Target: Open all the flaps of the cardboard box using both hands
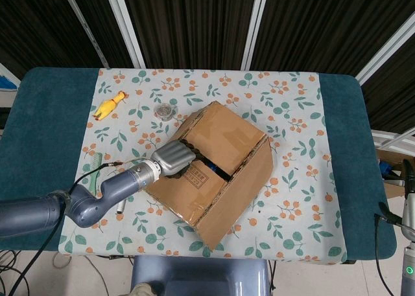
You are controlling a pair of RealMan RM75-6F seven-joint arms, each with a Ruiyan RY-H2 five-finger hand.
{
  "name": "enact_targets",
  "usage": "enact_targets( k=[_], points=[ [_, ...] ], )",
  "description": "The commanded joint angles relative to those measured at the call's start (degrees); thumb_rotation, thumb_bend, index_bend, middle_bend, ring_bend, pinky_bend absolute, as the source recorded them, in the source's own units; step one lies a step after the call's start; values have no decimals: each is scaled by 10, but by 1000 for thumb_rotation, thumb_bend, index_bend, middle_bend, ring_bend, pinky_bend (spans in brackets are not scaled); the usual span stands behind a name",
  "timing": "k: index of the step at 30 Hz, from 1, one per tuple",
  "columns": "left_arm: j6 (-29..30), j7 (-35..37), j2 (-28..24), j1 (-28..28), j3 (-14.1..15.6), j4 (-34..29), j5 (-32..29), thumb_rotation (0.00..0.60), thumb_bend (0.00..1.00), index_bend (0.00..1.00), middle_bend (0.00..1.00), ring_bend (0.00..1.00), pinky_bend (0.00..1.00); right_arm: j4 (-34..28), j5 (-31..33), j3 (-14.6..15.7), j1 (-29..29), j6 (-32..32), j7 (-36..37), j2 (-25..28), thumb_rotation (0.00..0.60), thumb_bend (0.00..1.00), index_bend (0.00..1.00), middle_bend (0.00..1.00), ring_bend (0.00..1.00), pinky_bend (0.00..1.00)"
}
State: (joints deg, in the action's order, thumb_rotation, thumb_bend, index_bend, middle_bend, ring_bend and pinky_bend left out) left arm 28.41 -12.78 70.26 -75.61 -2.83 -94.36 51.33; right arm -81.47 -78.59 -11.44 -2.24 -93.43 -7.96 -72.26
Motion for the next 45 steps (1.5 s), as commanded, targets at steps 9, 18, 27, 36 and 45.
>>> enact_targets(
  k=[9,18,27,36,45],
  points=[
    [39,-18,-1,-10,-1,-14,-33,600,796,250,217,175,167,0,0,-1,0,0,3,-1,600,0,0,40,74,151],
    [16,-3,-17,-19,-4,-17,-59,600,796,244,303,283,304,1,4,-1,-1,7,5,-1,600,0,0,40,81,151],
    [13,5,-34,-24,-8,-22,-66,600,796,246,356,308,344,7,3,-1,-3,9,3,-7,600,0,0,40,81,151],
    [7,27,-47,-23,-20,-24,-64,600,796,251,350,308,345,7,3,-2,-4,9,1,-8,600,0,0,40,81,151],
    [-31,67,-86,-19,-39,-42,-51,600,796,251,367,308,360,8,4,-1,-5,12,-2,-10,600,0,0,40,81,151]
  ],
)
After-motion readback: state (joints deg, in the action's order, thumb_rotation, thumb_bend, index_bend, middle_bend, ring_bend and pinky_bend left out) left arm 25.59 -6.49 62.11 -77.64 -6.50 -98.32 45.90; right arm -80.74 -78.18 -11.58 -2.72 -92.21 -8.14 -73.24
